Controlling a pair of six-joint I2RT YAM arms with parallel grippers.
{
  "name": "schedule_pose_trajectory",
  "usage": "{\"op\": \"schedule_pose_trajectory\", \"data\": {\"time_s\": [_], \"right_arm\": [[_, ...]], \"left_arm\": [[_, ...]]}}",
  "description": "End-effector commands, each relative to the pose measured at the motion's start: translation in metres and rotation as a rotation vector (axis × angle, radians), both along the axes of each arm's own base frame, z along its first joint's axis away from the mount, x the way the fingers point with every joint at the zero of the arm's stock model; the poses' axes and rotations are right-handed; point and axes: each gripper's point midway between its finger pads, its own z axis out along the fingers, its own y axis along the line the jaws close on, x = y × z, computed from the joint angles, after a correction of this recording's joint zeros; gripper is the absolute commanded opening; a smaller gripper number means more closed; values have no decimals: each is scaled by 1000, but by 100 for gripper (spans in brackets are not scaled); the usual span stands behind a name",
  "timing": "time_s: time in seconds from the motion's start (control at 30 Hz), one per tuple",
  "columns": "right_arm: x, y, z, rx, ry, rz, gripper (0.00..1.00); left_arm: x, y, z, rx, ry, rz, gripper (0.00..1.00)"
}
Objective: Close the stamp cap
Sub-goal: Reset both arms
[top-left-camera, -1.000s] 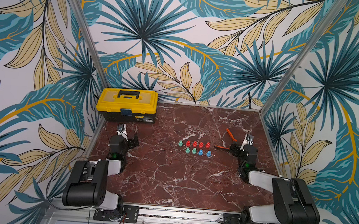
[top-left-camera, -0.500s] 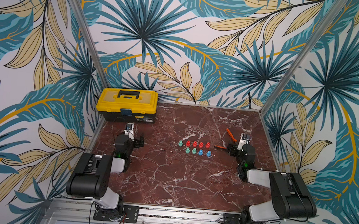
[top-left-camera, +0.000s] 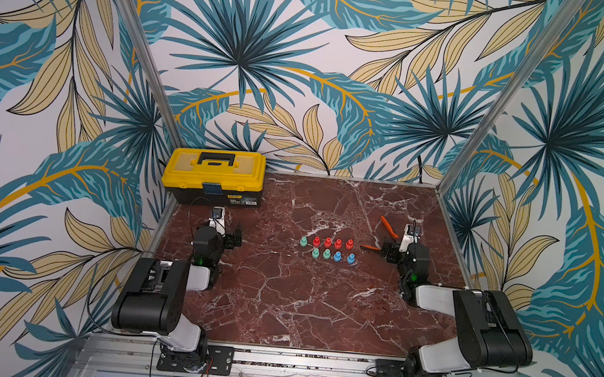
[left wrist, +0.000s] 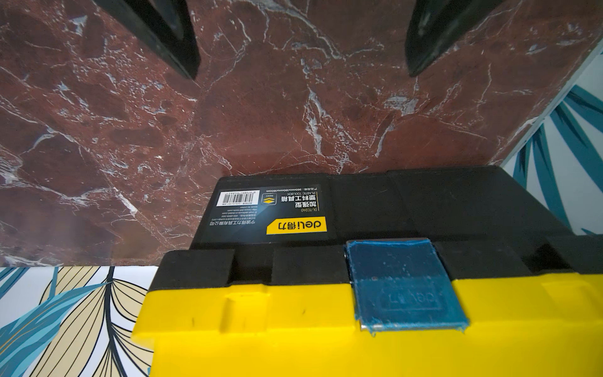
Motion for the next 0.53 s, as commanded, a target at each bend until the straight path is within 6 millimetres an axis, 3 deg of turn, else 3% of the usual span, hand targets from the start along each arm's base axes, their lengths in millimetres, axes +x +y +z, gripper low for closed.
{"op": "schedule_pose_trajectory", "data": {"time_s": [0.0,0.5], "right_arm": [[3,0,9,-6,-31,5,99],[3,0,9,-6,-31,5,100]], "left_arm": [[5,0,11,12,-39,2,99],[6,2,11,2,-38,7,100]]}}
